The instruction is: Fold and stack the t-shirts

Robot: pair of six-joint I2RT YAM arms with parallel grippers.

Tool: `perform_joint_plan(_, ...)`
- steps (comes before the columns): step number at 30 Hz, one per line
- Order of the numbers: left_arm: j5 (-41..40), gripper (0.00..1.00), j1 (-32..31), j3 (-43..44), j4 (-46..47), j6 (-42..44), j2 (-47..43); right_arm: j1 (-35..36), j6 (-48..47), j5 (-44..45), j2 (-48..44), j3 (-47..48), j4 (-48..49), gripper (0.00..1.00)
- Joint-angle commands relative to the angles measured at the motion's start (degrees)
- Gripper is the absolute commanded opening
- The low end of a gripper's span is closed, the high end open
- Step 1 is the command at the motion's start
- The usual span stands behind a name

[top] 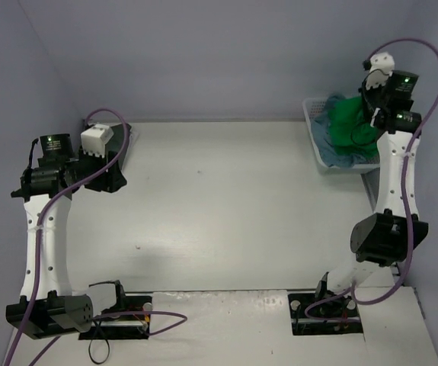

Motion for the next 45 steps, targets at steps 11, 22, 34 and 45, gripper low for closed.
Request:
perform_joint_plan(11,-0.4,0.49,2.1,-1.1,4.1,-1.5,-2.7,2.4,0.1,-14.0,-20.6,17.3,3.1,0.0)
perform_joint_plan(22,1.4,0.49,3.4,-2.5,5.1,-2.3,-3.5,2.2,5.6,-23.7,-26.3,24.0,3.4,0.0)
perform_joint_plan(34,7.7,0.49,3.4,-4.7,6.0,-2.9,-3.5,4.5,16.0,-46.0,-18.5,17.4,-1.8,0.0)
perform_joint_plan(45,20.1,0.31,2.3,-10.2,13.1,-6.1,-5.5,13.2,18.6,-56.1,-20.5,10.3,-2.4,0.0)
